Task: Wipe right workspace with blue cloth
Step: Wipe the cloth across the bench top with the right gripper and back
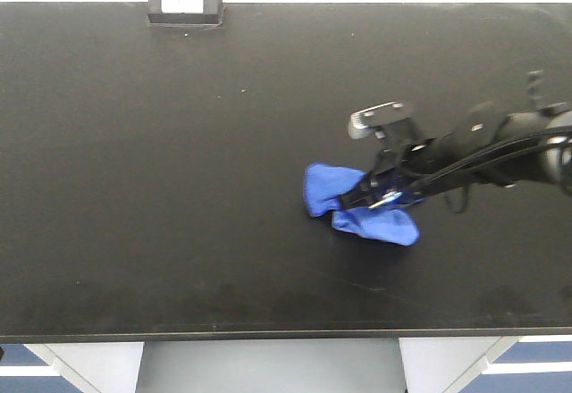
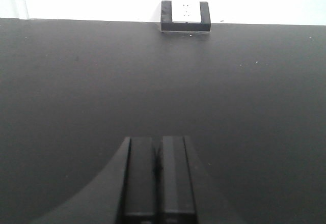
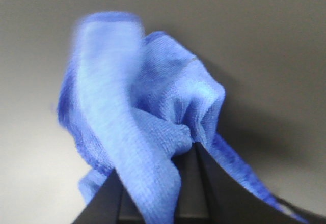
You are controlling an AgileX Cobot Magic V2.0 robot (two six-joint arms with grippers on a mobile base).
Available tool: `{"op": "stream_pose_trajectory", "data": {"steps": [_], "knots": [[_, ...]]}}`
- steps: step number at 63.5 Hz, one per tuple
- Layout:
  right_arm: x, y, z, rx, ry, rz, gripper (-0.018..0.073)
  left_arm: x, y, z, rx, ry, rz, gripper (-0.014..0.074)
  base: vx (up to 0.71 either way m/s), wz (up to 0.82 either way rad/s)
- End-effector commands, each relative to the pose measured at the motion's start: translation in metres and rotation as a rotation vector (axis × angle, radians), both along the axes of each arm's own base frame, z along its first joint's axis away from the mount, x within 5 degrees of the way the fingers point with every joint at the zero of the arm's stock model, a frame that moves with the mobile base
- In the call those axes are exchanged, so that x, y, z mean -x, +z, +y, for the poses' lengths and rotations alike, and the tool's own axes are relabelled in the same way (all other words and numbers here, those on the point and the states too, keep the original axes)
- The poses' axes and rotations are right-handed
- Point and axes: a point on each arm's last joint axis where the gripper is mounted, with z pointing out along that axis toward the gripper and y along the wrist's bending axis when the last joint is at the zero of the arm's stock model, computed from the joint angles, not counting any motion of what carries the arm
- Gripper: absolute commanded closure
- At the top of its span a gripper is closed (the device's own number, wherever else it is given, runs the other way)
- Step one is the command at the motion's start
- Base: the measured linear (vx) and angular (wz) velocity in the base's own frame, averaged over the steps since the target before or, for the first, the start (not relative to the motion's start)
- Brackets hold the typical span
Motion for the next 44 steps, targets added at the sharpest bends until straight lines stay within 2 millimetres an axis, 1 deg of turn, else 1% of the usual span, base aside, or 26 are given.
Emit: {"op": "stream_pose_trajectory", "data": {"steps": [1,3,9,11,12,17,18,21,26,30,36,40,44], "knots": [[-0.015,0.022,-0.01,-0.003,-0.08,-0.142,0.0562,-0.001,-0.002,-0.001,0.009,-0.014,-0.063,0.0602,0.0,0.0],[-0.017,0.022,-0.018,0.002,-0.101,-0.144,0.0562,-0.001,-0.002,-0.001,0.009,-0.014,-0.063,0.0602,0.0,0.0],[-0.025,0.021,-0.056,0.042,-0.166,-0.139,0.0562,-0.001,-0.002,-0.001,0.009,-0.014,-0.063,0.0602,0.0,0.0],[-0.027,0.02,-0.069,0.055,-0.19,-0.135,0.0562,-0.001,-0.002,-0.001,0.009,-0.014,-0.063,0.0602,0.0,0.0],[-0.028,0.02,-0.08,0.062,-0.211,-0.128,0.0562,-0.001,-0.002,-0.001,0.009,-0.014,-0.063,0.0602,0.0,0.0],[-0.028,0.018,-0.114,0.074,-0.28,-0.096,0.0562,-0.001,-0.002,-0.001,0.009,-0.014,-0.063,0.0602,0.0,0.0],[-0.028,0.018,-0.123,0.074,-0.305,-0.089,0.0562,-0.001,-0.002,-0.001,0.009,-0.014,-0.063,0.0602,0.0,0.0],[-0.027,0.018,-0.14,0.062,-0.364,-0.076,0.0562,-0.001,-0.002,-0.001,0.009,-0.014,-0.063,0.0602,0.0,0.0],[-0.024,0.018,-0.16,0.016,-0.453,-0.051,0.0559,-0.001,-0.002,-0.001,0.009,-0.014,-0.063,0.0602,0.0,0.0],[-0.024,0.019,-0.162,-0.014,-0.469,-0.048,0.0553,-0.001,-0.002,-0.001,0.009,-0.014,-0.063,0.0602,0.0,0.0],[-0.025,0.019,-0.158,-0.026,-0.426,-0.056,0.0525,-0.001,-0.002,-0.001,0.009,-0.014,-0.063,0.0602,0.0,0.0],[-0.025,0.02,-0.154,-0.03,-0.383,-0.066,0.0486,-0.001,-0.002,-0.001,0.009,-0.014,-0.063,0.0602,0.0,0.0],[-0.026,0.022,-0.151,-0.052,-0.354,-0.074,0.0421,-0.001,-0.002,-0.001,0.009,-0.014,-0.063,0.0602,0.0,0.0]]}}
